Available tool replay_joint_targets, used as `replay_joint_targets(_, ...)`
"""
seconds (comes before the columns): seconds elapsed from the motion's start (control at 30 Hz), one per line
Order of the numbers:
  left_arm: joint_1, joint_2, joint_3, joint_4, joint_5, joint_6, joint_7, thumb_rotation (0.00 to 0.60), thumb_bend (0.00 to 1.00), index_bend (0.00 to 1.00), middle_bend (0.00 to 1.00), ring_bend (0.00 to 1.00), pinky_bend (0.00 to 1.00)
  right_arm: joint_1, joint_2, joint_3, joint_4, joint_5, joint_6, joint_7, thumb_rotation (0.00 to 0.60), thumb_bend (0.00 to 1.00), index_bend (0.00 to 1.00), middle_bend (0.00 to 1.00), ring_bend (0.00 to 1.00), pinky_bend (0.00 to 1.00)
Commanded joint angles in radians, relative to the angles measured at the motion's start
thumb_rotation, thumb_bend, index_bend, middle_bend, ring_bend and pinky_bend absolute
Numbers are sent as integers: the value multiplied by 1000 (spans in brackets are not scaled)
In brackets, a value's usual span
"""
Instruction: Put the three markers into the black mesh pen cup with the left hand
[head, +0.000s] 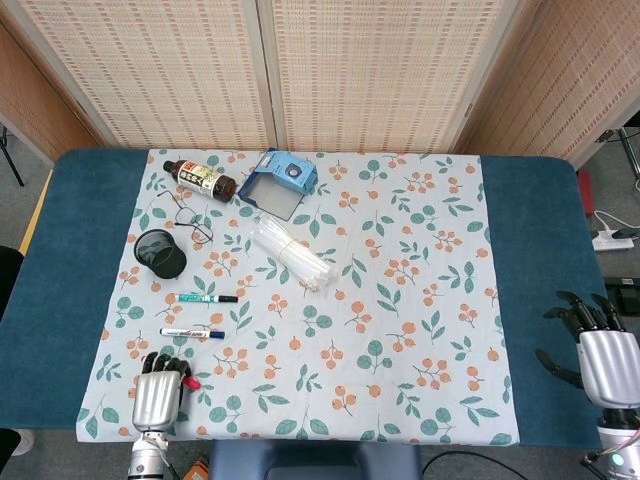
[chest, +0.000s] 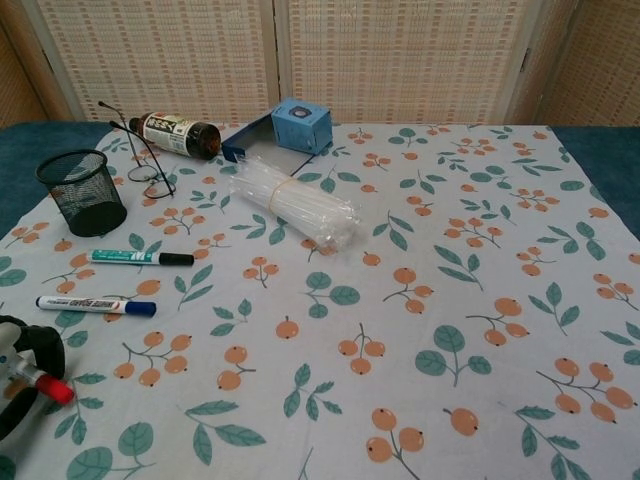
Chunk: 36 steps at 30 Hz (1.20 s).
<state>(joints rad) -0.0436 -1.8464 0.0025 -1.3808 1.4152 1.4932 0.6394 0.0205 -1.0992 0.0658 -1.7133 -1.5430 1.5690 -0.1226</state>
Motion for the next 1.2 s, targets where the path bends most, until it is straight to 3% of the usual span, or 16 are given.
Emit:
replay_joint_targets(0.03,-2,34,-26,-52,13,36,20,600,432,516,599,263,186,1,0,-1,0,-3,-1,1,600,98,401,204,310,157)
replay_joint_targets(0.2,-8,155,-74,-236,14,69,53,600,432,512,599,264,185,1,0,-3,-1,-10,0,8,600,98,401,204,310,157)
replay_joint_targets(0.3,-36,294,-112,-442,-1,27,42,600,431,509,600,264,185,1,1,-5,-2,-15,0,12,600,99,401,204,310,157)
replay_joint_targets(0.37,-70,416,-167,-592,-30,-22,23,600,431,509,601,263,185,2,2,-6,-3,-18,0,12,600,99,401,204,310,157)
replay_joint_targets(0.47,-129,566,-282,-733,-95,-95,-42,600,431,515,608,263,185,0,3,-5,-5,-18,4,20,600,98,401,204,311,157)
replay_joint_targets(0.57,-208,698,-416,-802,-257,-248,-237,600,431,530,622,259,185,-1,6,-5,-7,-21,8,25,600,98,401,204,311,157)
replay_joint_targets(0.6,-246,752,-480,-801,-342,-346,-370,600,431,535,625,259,186,-2,8,-5,-8,-23,10,27,600,98,401,204,311,157)
replay_joint_targets(0.73,-343,882,-625,-663,-506,-668,-744,600,430,542,635,258,186,-6,12,-3,-11,-27,22,37,600,99,401,204,311,157)
replay_joint_targets(0.8,-375,896,-655,-572,-516,-773,-858,600,430,556,650,258,185,-8,13,-1,-11,-27,27,38,600,98,401,204,311,157)
replay_joint_targets(1.0,-468,808,-662,-297,-459,-958,-1101,600,430,572,664,258,184,-11,14,2,-15,-24,33,24,600,98,401,204,311,157)
replay_joint_targets(1.2,-541,720,-627,-107,-401,-1021,-1187,600,430,582,670,258,183,-16,15,6,-18,-23,45,16,600,98,401,204,311,157)
